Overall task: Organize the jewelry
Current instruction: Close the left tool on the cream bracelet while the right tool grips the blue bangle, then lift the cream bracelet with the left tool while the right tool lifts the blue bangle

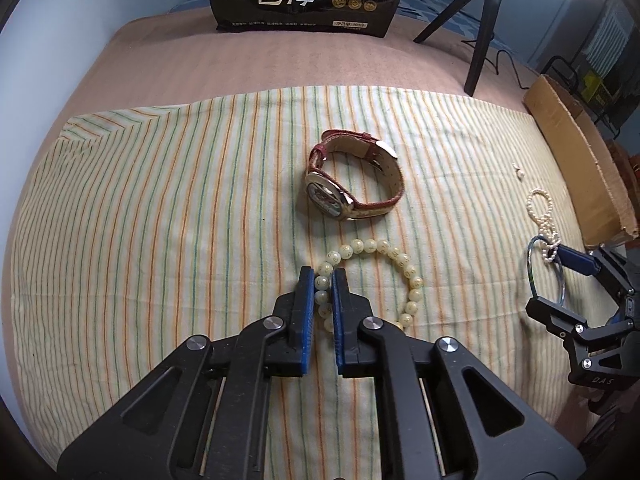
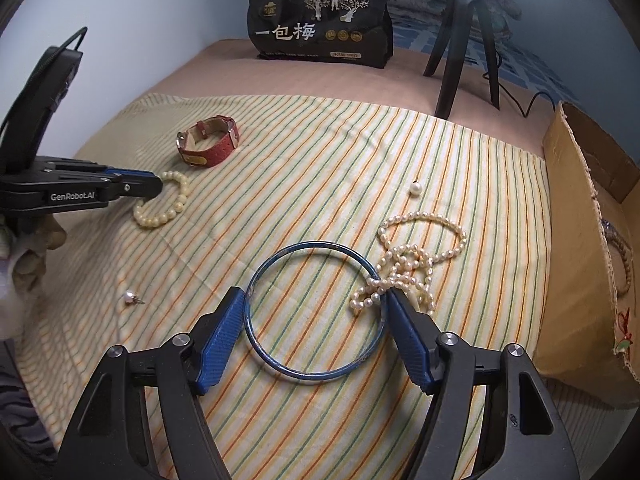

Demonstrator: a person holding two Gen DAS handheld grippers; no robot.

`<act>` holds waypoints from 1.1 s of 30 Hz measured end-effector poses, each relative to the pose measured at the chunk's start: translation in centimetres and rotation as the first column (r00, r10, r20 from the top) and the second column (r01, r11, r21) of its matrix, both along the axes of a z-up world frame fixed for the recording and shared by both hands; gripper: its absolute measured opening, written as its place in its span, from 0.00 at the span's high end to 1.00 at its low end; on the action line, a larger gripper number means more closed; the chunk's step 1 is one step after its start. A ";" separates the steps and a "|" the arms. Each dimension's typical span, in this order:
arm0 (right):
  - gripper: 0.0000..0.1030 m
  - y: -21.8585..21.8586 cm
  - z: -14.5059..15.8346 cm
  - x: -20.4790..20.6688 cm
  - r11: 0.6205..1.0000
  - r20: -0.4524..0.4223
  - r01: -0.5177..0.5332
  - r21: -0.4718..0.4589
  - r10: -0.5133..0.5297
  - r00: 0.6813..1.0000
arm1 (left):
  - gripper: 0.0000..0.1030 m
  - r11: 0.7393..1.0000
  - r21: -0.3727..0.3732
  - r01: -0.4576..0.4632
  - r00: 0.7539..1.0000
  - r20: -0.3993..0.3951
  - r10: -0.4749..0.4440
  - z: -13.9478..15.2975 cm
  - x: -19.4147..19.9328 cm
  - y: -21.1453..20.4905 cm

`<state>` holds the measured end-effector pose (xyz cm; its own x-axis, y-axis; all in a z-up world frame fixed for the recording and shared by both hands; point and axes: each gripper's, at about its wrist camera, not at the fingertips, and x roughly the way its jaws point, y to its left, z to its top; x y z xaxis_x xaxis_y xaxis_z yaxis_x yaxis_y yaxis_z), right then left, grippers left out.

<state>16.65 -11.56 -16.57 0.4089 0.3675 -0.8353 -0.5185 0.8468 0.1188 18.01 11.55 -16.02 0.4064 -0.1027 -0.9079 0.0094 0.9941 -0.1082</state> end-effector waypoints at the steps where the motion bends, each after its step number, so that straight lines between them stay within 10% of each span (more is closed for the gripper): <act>1: 0.31 -0.2 0.1 0.0 1.000 -0.007 0.002 0.009 -0.002 1.000 | 0.94 1.000 -0.001 0.003 1.000 0.004 -0.003 0.2 -0.2 -0.1; 33: 0.31 -4.3 7.5 -5.0 0.997 0.081 -0.014 0.082 0.007 0.997 | 0.95 0.991 -0.107 0.074 0.984 0.166 -0.056 9.0 -3.1 -5.0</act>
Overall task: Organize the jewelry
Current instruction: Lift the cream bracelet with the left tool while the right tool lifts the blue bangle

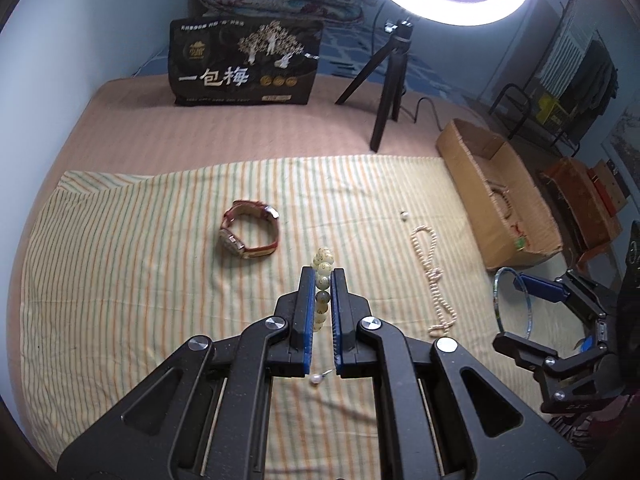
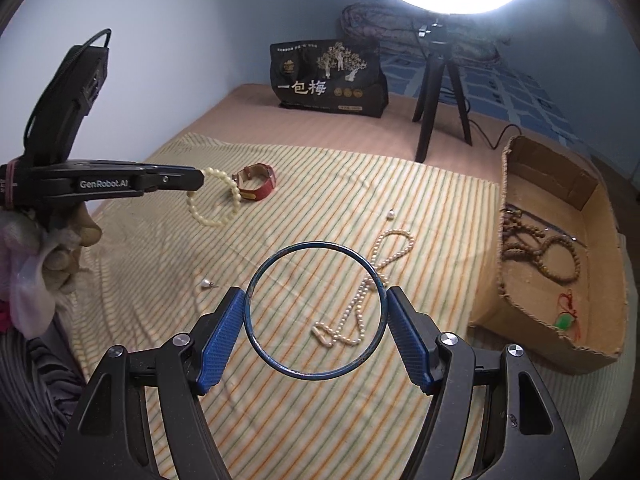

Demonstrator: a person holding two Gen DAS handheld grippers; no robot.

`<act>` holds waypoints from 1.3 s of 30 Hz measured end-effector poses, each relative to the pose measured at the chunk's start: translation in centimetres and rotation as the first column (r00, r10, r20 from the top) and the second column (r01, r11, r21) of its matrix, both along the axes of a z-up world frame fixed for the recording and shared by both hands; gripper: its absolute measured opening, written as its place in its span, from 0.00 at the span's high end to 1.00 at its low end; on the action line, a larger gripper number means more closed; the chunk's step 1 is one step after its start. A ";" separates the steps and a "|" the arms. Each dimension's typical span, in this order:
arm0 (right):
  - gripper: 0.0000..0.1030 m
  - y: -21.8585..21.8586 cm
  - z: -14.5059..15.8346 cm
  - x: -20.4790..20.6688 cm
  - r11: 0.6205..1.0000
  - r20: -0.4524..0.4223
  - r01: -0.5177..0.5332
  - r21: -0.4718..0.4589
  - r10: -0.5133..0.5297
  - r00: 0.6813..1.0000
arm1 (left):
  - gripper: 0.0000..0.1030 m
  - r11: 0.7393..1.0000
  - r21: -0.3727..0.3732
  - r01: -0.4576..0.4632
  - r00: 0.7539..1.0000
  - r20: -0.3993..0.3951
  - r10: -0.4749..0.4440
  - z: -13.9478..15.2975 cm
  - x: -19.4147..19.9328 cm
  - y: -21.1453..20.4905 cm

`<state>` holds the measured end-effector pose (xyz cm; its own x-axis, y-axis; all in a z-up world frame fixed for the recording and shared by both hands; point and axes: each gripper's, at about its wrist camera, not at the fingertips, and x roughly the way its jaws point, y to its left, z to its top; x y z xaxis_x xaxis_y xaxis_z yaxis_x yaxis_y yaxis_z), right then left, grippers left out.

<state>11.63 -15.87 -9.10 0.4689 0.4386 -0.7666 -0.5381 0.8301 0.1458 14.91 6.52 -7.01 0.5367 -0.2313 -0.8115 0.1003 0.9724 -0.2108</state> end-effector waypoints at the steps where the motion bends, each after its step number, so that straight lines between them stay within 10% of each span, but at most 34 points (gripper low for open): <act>1: 0.31 -0.3 0.2 0.0 1.000 0.005 0.005 -0.006 -0.005 1.000 | 0.95 1.000 -0.005 0.005 1.000 0.006 -0.005 0.3 0.0 -0.3; 39: 0.31 -14.9 4.1 9.1 0.947 0.074 0.312 -0.078 -0.307 0.949 | 0.95 0.969 -0.065 0.238 0.958 0.177 -0.224 5.4 9.5 -19.4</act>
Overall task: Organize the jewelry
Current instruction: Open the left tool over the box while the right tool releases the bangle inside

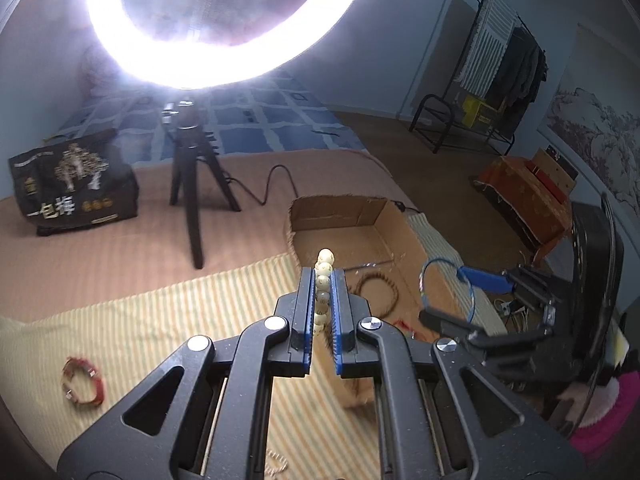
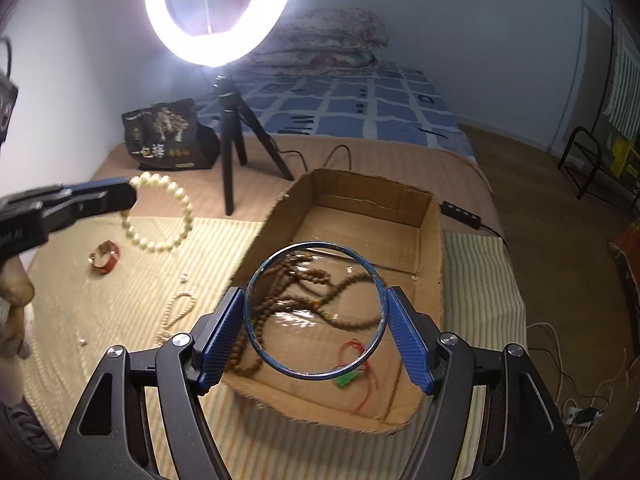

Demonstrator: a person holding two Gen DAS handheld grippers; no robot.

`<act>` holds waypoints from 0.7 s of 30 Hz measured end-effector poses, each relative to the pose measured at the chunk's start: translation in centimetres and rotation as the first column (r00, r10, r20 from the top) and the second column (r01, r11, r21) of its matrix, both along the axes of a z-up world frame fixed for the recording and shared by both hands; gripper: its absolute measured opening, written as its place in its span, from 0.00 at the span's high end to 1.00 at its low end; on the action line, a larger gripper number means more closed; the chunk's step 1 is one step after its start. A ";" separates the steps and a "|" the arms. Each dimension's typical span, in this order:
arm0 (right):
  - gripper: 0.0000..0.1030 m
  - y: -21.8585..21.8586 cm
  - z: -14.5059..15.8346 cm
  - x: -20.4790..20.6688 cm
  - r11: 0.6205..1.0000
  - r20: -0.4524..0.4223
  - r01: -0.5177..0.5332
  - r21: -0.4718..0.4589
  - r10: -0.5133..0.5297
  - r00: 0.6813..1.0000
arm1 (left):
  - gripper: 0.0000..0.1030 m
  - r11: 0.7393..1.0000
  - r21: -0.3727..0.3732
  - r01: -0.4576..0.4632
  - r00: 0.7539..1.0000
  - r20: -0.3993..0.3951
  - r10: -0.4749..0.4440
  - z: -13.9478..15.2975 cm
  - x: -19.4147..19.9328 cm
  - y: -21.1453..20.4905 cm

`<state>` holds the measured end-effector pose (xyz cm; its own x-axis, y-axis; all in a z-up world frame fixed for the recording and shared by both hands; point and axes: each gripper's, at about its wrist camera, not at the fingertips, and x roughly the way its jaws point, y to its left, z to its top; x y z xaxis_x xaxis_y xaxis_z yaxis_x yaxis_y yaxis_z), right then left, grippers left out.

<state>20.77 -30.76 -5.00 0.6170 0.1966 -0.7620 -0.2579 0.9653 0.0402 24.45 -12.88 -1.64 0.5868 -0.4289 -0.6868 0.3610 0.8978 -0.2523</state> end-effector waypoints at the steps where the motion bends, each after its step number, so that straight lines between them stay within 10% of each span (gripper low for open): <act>1: 0.31 -0.2 -0.2 0.3 1.000 -0.002 0.002 -0.003 -0.002 1.000 | 0.95 1.000 0.001 0.002 1.000 0.000 -0.002 -0.2 0.6 -0.6; 21: 0.31 -2.5 -3.4 4.1 0.999 -0.055 0.034 0.013 -0.033 0.998 | 0.95 0.999 0.047 0.016 0.999 -0.041 -0.014 -5.1 7.8 -6.8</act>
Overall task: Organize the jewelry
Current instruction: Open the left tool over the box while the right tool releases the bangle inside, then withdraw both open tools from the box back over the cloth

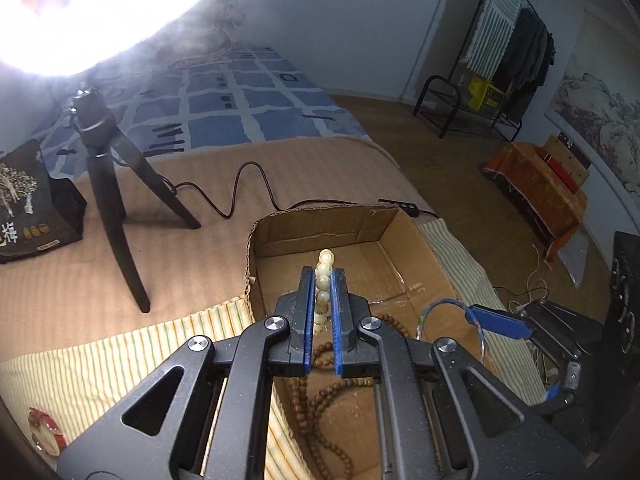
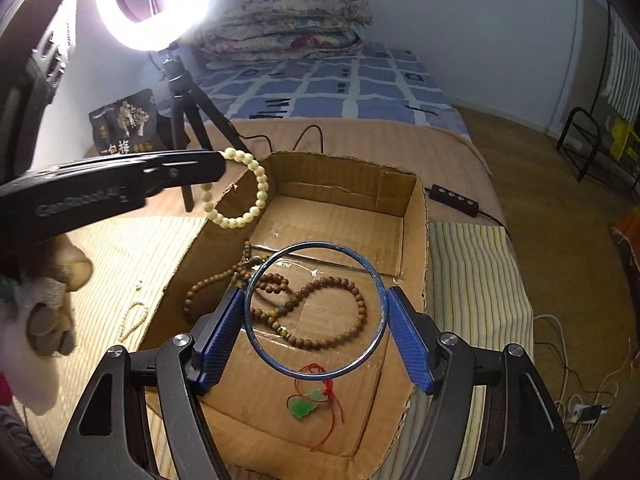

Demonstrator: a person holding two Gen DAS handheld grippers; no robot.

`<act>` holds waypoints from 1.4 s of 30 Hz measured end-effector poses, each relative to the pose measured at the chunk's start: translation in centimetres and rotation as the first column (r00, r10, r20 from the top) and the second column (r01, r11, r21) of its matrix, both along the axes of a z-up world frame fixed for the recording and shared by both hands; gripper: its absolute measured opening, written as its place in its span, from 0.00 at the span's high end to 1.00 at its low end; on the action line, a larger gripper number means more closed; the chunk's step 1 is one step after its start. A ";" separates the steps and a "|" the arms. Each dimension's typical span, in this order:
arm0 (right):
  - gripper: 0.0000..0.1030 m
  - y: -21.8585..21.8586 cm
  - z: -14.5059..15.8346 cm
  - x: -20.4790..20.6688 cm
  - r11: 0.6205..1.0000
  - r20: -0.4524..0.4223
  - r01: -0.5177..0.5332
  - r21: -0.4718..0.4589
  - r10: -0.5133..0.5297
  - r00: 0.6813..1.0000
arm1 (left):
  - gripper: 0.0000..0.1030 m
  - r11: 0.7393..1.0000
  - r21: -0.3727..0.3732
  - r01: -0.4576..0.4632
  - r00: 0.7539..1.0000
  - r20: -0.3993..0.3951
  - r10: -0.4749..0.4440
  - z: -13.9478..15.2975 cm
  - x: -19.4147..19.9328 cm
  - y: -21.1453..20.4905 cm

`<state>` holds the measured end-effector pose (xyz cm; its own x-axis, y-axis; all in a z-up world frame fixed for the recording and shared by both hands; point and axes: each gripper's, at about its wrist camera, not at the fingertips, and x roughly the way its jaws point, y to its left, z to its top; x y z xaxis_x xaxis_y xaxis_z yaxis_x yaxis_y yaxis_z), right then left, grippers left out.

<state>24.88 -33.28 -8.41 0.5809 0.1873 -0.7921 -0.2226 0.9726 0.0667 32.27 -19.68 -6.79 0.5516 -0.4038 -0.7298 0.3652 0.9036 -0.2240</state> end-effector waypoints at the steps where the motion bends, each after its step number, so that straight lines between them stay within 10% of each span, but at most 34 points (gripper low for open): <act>1: 0.31 0.0 -0.1 0.1 1.000 -0.002 -0.001 0.000 0.001 1.000 | 0.95 1.000 0.003 0.001 1.000 -0.002 -0.001 -0.2 0.2 -0.2; 13: 0.31 -0.3 -0.7 0.5 1.000 -0.015 0.009 -0.014 -0.009 1.000 | 0.94 1.000 0.007 0.010 1.000 -0.021 -0.010 -0.7 1.1 -0.8; 16: 0.31 -0.2 -0.9 0.5 1.000 -0.024 0.007 -0.028 -0.007 1.000 | 0.72 1.000 0.007 0.006 1.000 -0.017 -0.006 -0.6 1.0 -0.7; 42: 0.29 -0.5 2.9 -3.3 0.999 0.047 0.034 0.001 -0.034 0.998 | 0.72 0.999 0.040 -0.025 0.997 0.080 0.022 5.5 -5.1 3.8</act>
